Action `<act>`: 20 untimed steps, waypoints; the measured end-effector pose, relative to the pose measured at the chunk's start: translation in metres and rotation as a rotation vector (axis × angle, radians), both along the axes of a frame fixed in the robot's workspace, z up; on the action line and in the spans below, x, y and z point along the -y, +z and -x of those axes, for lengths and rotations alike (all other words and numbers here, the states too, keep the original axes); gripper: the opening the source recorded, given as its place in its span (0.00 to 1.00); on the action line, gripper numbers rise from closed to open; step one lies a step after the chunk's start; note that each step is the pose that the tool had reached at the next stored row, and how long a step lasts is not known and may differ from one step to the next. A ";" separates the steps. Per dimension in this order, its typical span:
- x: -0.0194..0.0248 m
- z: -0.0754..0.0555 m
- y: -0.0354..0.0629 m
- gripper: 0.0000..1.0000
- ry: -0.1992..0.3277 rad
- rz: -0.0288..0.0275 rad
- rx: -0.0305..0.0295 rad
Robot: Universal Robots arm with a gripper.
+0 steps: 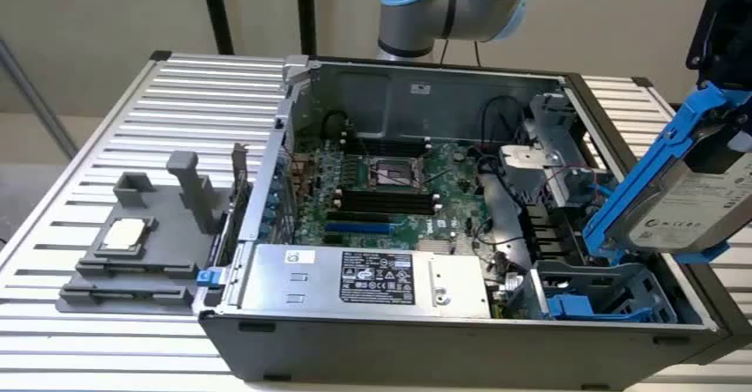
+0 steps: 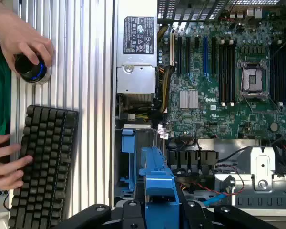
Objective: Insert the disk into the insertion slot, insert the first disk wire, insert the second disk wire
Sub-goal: 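Insert the disk into the insertion slot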
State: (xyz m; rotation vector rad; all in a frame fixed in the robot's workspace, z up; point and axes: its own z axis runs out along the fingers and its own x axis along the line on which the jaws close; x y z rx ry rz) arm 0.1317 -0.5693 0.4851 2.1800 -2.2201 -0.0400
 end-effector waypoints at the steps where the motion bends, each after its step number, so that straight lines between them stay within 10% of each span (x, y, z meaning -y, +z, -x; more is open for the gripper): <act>1: 0.0000 0.000 0.0000 0.32 0.000 0.0000 0.0000; 14: 0.0004 0.000 0.0002 0.32 0.000 -0.0008 0.0002; 20: 0.0115 0.007 -0.0003 0.32 0.000 -0.0359 0.0003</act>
